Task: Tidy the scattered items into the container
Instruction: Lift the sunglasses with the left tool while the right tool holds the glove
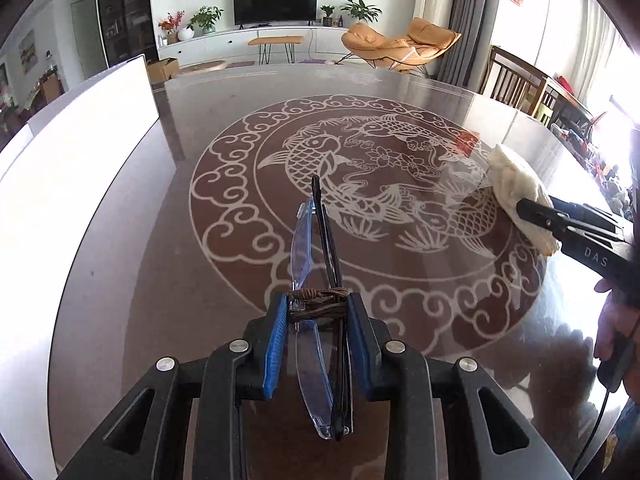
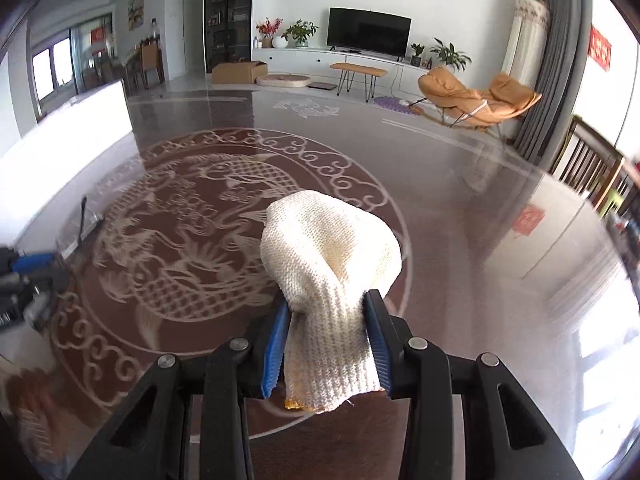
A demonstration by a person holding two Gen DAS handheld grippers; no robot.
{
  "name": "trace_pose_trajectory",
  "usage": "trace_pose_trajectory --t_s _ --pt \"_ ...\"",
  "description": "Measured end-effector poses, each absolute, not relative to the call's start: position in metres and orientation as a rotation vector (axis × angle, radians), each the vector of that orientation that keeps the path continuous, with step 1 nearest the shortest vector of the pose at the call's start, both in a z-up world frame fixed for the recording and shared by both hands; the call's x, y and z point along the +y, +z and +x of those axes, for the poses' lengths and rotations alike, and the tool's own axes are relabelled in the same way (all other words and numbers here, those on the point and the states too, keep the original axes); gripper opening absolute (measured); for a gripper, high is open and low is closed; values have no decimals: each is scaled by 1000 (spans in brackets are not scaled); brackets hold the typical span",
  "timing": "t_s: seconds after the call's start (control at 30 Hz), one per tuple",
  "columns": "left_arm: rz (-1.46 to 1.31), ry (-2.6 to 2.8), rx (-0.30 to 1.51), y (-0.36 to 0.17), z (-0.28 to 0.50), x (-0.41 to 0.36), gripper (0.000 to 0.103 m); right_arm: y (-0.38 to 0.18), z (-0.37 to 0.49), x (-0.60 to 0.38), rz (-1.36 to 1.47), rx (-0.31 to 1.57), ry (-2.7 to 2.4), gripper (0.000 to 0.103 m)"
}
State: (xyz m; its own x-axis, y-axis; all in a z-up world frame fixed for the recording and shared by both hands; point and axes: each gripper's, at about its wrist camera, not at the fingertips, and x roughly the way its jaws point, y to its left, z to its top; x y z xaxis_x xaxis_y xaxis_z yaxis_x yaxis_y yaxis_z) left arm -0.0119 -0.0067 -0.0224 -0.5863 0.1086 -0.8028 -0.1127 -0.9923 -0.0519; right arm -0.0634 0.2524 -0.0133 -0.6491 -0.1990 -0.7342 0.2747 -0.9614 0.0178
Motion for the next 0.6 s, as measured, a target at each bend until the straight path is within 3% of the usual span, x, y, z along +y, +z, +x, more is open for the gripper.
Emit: trace_pose_trajectory --t_s 0.03,0.1,0.17,0.3,0.6 --pt "-1351 2692 -3 -24 -8 -10 31 -13 -53 245 1148 95 -2611 40" --pt "-1344 2699 -14 -26 -6 -15 44 -14 -33 227 1146 81 -2615 40" --pt "-1385 2709 -30 -29 -10 -21 100 -15 -19 214 1162 85 -2641 50" --pt "-1403 2713 -76 -31 -9 -28 102 -17 -6 210 1201 73 -2686 55" --pt "-1452 2731 34 -36 -5 -17 103 -17 1 226 1255 -39 -2710 55"
